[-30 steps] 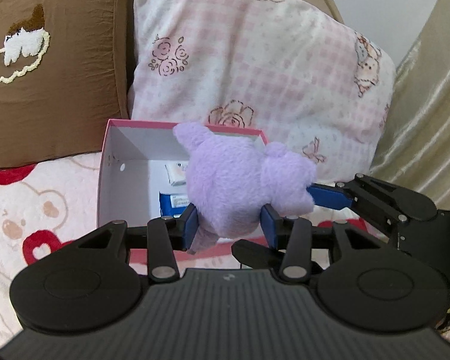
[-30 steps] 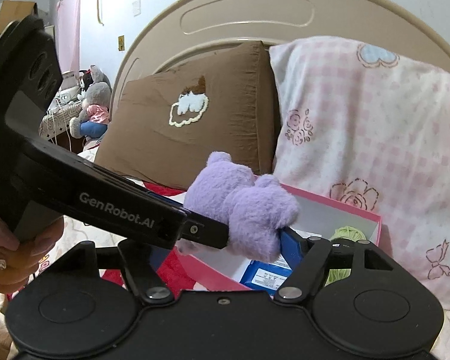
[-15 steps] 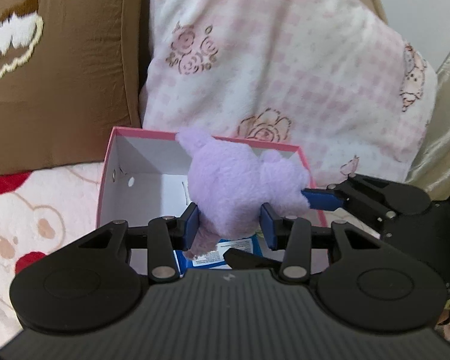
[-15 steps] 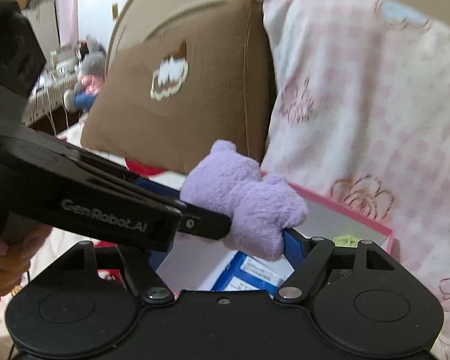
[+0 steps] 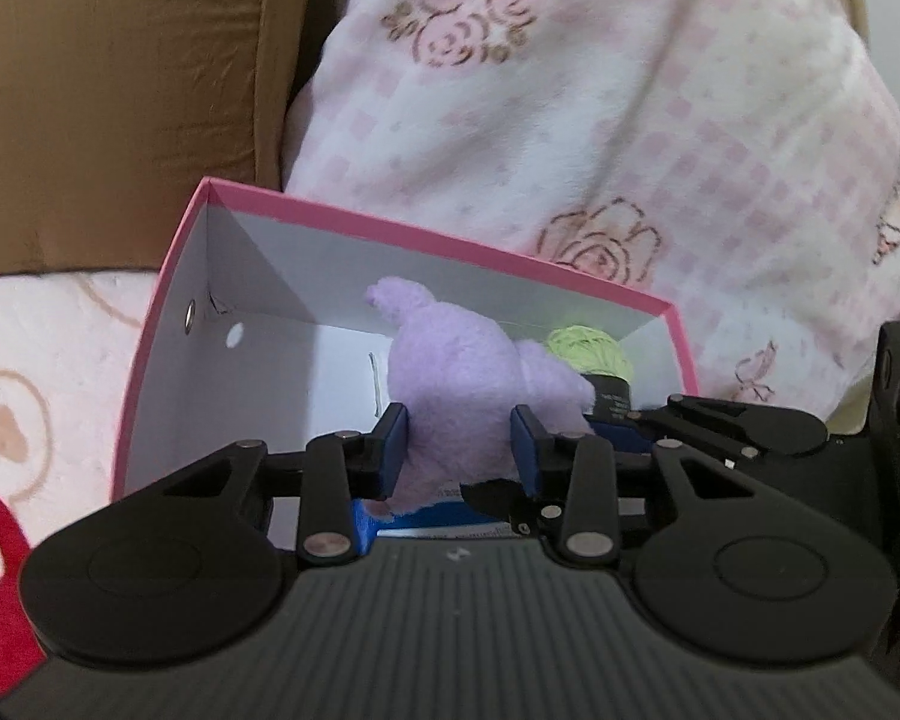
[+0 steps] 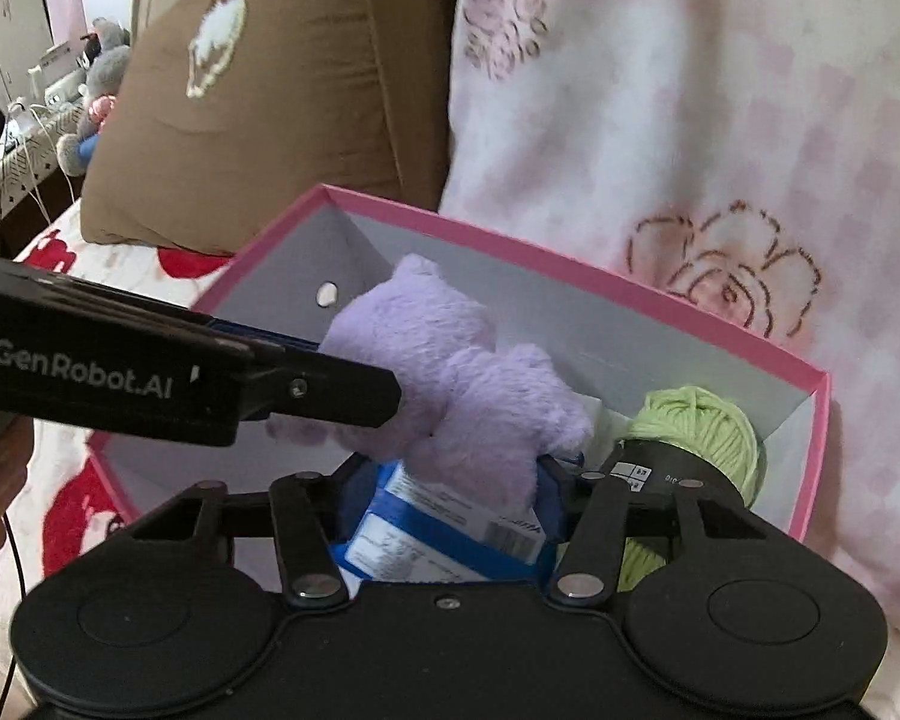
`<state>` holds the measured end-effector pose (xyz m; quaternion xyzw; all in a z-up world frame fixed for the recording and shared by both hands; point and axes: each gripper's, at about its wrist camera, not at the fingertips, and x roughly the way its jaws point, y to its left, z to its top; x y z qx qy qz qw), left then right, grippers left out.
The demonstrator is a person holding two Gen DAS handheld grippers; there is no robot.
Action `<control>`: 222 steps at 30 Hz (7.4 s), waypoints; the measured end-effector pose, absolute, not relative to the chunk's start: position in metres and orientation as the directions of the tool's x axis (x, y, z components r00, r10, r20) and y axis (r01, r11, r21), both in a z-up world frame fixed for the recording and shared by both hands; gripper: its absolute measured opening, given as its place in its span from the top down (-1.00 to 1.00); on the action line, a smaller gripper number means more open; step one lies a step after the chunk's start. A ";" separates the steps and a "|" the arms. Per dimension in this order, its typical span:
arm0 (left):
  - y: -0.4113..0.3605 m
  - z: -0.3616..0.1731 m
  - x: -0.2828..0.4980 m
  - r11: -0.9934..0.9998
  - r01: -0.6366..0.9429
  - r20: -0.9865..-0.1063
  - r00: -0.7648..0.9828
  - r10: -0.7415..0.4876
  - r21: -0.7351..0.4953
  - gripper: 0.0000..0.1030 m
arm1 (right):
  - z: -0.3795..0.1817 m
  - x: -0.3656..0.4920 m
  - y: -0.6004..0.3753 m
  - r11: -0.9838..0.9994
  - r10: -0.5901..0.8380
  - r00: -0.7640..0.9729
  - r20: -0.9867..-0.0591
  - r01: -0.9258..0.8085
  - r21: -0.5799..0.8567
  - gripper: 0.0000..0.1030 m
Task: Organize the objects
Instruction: 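Lower the plush into the pink box and open the left tool, then withdraw the left tool from the box toward the orange sponge, then lower the open left tool toward the orange sponge, then close the left tool on the orange sponge and lift it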
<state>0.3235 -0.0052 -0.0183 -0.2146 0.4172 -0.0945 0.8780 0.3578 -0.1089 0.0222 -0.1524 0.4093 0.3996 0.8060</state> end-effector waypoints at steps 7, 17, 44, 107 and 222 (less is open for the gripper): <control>-0.003 -0.042 0.334 0.891 -0.032 -0.703 0.627 -0.335 -0.453 0.31 | 0.006 0.371 -0.100 0.647 0.481 0.344 -0.807 -0.760 0.061 0.18; -0.008 -0.063 0.345 0.885 -0.058 -0.717 0.611 -0.334 -0.462 0.37 | -0.010 0.377 -0.099 0.688 0.428 0.363 -0.827 -0.725 0.038 0.15; -0.013 -0.032 0.315 0.939 -0.101 -0.791 0.572 -0.215 -0.328 0.20 | 0.004 0.353 -0.127 0.709 0.478 0.386 -0.789 -0.699 0.087 0.08; -0.034 0.110 0.079 0.970 0.147 -0.816 0.524 -0.242 -0.194 -0.94 | 0.127 0.093 -0.212 0.621 0.527 0.444 -0.725 -0.783 -0.028 -0.81; -0.046 -0.084 0.093 0.913 0.100 -0.752 0.536 -0.384 -0.395 0.40 | -0.056 0.102 -0.165 0.669 0.523 0.440 -0.730 -0.742 0.032 0.10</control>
